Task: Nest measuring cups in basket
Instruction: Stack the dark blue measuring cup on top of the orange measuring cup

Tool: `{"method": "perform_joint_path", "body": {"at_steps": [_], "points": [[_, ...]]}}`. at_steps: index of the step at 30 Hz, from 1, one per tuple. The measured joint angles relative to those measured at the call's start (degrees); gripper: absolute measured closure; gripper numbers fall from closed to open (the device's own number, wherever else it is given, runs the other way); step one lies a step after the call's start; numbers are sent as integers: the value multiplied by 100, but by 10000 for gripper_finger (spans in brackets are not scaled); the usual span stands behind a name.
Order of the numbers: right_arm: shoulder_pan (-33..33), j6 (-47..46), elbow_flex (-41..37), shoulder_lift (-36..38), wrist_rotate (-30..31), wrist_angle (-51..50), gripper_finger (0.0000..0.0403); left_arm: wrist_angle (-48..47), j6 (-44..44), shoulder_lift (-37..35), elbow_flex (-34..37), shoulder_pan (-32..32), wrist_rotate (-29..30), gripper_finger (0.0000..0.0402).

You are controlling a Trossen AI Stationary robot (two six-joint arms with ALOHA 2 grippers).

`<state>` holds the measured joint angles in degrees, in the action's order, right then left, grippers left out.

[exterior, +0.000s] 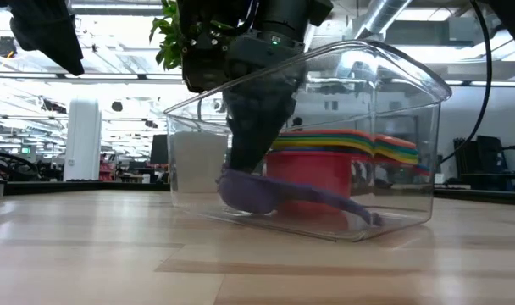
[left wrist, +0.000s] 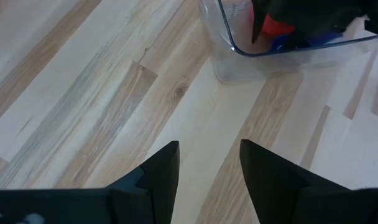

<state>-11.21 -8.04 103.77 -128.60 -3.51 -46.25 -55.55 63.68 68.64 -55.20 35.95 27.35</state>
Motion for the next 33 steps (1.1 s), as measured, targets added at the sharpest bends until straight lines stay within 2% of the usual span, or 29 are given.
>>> {"method": "perform_joint_path", "body": {"at_steps": [4,8,17,33], "points": [[-45,239,-2,-4,1,-23,183,0,0,0,0,2,0,244],[-31,698,-3,-4,-54,-28,185,0,0,0,0,0,0,244],[-198,1107,-3,-9,-264,118,215,1,-2,0,-1,1,0,244],[-218,1111,-4,-11,-253,372,273,1,-2,0,-1,2,48,244]]}}
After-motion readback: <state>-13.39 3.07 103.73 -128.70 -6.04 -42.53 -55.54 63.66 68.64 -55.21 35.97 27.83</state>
